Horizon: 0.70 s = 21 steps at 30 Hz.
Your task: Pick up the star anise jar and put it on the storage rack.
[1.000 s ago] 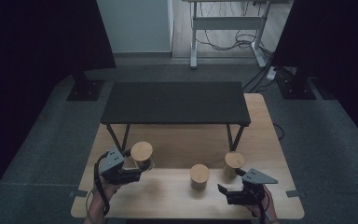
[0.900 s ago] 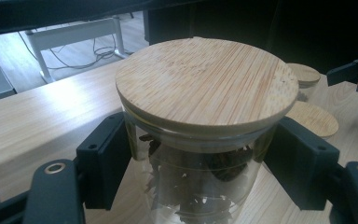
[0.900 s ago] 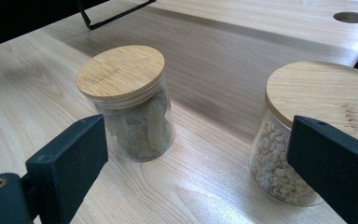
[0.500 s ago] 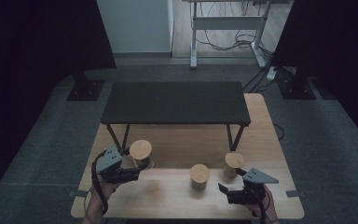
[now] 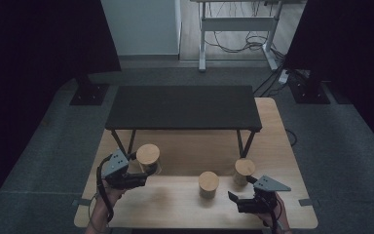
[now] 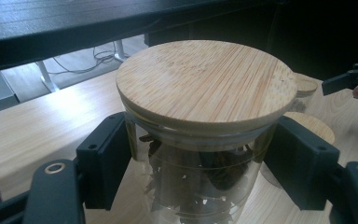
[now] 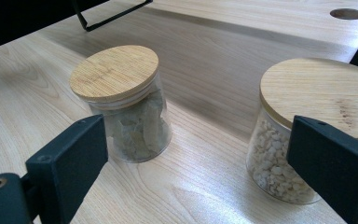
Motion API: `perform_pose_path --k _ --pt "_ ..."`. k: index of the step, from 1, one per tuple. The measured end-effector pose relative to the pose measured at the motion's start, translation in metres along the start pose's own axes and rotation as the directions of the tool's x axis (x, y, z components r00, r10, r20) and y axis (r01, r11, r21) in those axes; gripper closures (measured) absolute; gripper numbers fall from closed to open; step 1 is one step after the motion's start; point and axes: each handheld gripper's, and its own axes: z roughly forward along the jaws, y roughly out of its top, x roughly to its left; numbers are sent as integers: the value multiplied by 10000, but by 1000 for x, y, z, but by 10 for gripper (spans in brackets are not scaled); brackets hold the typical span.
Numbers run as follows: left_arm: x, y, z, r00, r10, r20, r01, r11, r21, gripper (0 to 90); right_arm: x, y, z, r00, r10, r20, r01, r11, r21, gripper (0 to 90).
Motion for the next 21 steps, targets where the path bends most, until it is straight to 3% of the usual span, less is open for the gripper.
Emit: perform_pose_path --k 21 --pt "8 19 -4 9997 170 -164 -170 9999 10 258 0 0 -1 10000 -10 22 10 10000 -16 46"
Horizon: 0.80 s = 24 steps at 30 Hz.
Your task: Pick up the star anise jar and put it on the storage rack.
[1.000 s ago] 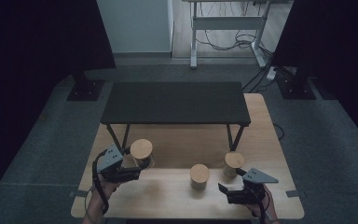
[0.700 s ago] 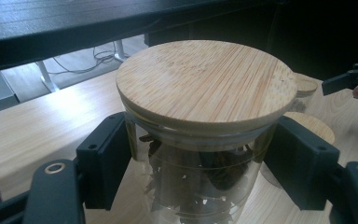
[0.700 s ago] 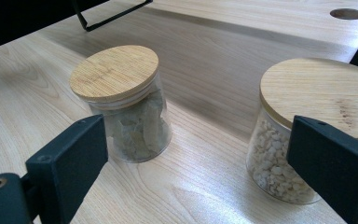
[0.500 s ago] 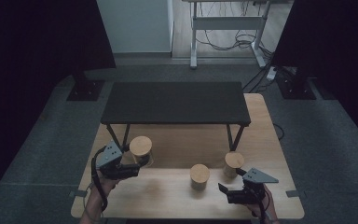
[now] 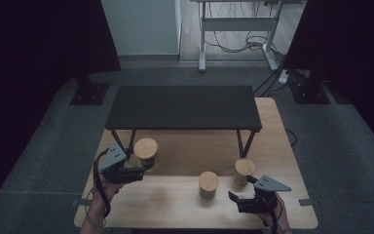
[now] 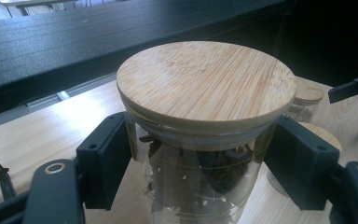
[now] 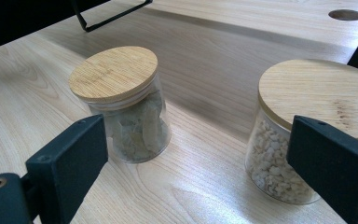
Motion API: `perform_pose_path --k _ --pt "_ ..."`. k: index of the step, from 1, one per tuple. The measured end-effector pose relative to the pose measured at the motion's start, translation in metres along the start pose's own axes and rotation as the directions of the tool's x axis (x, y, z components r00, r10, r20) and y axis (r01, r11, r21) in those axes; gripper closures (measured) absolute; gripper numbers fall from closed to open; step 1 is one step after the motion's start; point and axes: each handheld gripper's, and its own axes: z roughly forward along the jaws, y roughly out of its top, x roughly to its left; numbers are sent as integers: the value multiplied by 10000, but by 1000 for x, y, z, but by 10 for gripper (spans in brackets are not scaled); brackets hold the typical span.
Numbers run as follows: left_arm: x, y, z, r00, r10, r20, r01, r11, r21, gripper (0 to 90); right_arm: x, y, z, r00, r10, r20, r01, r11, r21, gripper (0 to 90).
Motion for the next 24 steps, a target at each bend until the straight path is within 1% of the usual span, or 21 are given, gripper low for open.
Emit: perform_pose_path --k 24 --pt "7 9 -4 9999 58 -132 -58 10000 10 258 0 0 0 10000 0 -10 0 10000 1 46"
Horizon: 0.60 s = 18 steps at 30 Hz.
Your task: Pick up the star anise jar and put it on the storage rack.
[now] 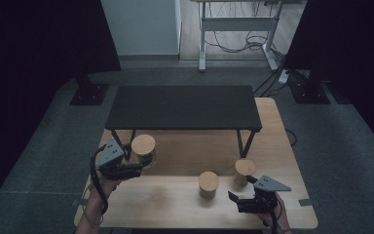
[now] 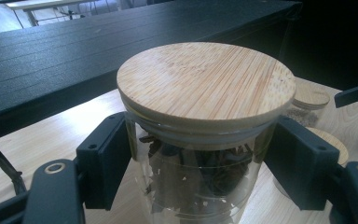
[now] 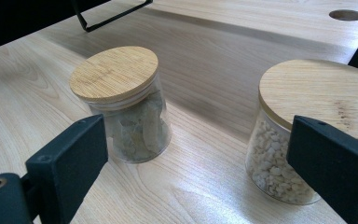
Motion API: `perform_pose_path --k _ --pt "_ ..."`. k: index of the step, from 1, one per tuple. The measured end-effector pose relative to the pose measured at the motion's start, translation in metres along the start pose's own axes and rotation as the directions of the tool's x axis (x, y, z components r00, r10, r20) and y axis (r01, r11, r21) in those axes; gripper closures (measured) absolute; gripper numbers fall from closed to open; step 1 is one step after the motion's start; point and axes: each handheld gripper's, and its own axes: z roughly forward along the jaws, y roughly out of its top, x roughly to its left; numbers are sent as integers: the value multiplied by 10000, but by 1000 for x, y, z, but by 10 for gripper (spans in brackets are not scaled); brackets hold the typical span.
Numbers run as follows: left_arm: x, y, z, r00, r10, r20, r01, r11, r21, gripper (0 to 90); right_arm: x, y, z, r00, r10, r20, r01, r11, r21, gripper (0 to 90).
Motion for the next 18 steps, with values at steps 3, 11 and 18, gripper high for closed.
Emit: perform_pose_path --k 3,11,18 --pt "1 1 0 10000 0 -12 0 10000 10 258 0 0 0 10000 -2 2 2 10000 14 46" --pt "4 3 0 10000 37 -65 -37 10000 49 258 0 0 0 10000 -13 8 13 10000 24 46" --pt "8 6 -1 9999 52 -108 -52 10000 57 258 0 0 0 10000 -23 21 23 10000 12 46"
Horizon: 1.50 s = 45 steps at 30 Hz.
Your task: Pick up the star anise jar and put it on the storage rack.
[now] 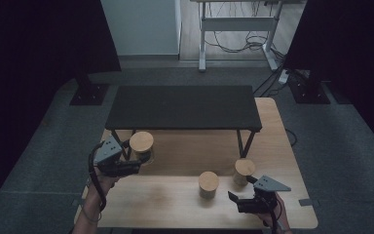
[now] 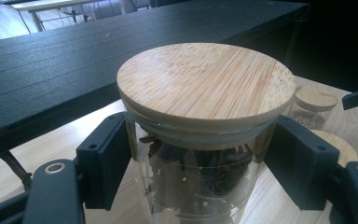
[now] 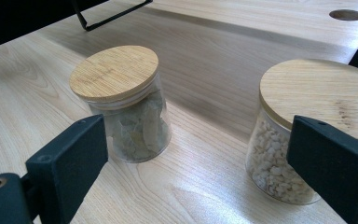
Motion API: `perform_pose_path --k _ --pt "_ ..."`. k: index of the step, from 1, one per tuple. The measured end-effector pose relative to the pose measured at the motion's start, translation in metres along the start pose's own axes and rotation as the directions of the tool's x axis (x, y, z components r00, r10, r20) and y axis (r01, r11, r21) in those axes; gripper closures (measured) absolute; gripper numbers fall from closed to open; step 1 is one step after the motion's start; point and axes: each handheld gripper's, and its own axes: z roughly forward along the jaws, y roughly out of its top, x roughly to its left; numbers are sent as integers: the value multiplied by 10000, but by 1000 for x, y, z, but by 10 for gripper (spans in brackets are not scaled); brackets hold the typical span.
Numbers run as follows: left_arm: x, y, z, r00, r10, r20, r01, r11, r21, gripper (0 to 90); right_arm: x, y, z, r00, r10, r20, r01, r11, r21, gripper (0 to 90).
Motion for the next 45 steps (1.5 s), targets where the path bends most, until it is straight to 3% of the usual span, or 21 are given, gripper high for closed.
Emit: perform_pose_path --k 24,45 --pt "11 15 -1 9997 205 -139 -204 9998 36 258 0 -1 1 10000 -2 47 2 10000 -8 47" --pt "23 26 -5 9997 135 -191 -136 9999 -56 258 0 -1 1 10000 -28 95 28 10000 -10 47"
